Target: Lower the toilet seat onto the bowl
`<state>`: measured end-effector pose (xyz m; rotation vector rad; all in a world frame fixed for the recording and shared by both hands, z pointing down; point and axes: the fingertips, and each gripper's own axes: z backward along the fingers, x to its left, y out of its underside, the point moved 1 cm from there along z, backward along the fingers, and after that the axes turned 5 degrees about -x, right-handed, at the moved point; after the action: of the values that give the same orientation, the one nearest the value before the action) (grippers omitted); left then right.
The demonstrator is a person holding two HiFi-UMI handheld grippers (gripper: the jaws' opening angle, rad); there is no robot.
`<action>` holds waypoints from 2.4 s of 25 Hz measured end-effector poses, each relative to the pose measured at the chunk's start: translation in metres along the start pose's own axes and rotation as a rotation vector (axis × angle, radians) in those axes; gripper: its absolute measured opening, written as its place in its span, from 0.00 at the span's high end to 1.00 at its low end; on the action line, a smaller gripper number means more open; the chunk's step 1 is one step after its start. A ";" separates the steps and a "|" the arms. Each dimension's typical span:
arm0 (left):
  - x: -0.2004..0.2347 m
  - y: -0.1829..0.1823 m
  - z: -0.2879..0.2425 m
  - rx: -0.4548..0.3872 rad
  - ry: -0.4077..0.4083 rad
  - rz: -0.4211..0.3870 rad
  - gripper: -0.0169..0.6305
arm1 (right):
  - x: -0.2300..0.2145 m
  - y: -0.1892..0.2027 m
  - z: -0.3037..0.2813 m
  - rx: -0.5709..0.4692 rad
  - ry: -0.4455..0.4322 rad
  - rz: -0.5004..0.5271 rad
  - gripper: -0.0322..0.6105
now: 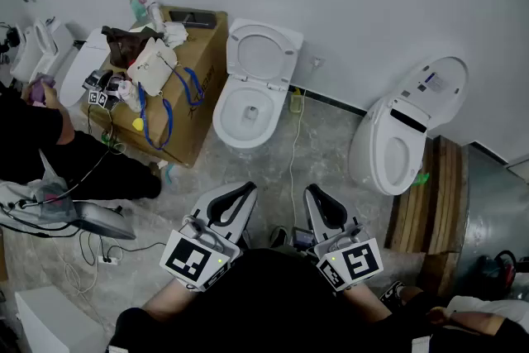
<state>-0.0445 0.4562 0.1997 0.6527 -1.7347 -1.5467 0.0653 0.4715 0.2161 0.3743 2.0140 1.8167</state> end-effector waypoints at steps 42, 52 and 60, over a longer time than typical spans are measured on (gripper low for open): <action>0.127 0.004 -0.077 0.044 -0.042 0.061 0.94 | -0.065 0.009 -0.131 -0.004 0.009 -0.174 0.87; 0.136 0.003 -0.154 0.072 -0.092 0.078 0.94 | -0.147 0.005 -0.160 0.002 -0.019 -0.206 0.87; 0.137 0.006 -0.188 0.092 -0.111 0.057 0.94 | -0.199 0.001 -0.174 -0.013 -0.012 -0.207 0.87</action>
<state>0.0178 0.2345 0.2352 0.5666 -1.9005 -1.4963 0.1602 0.2276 0.2527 0.1646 1.9526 1.6954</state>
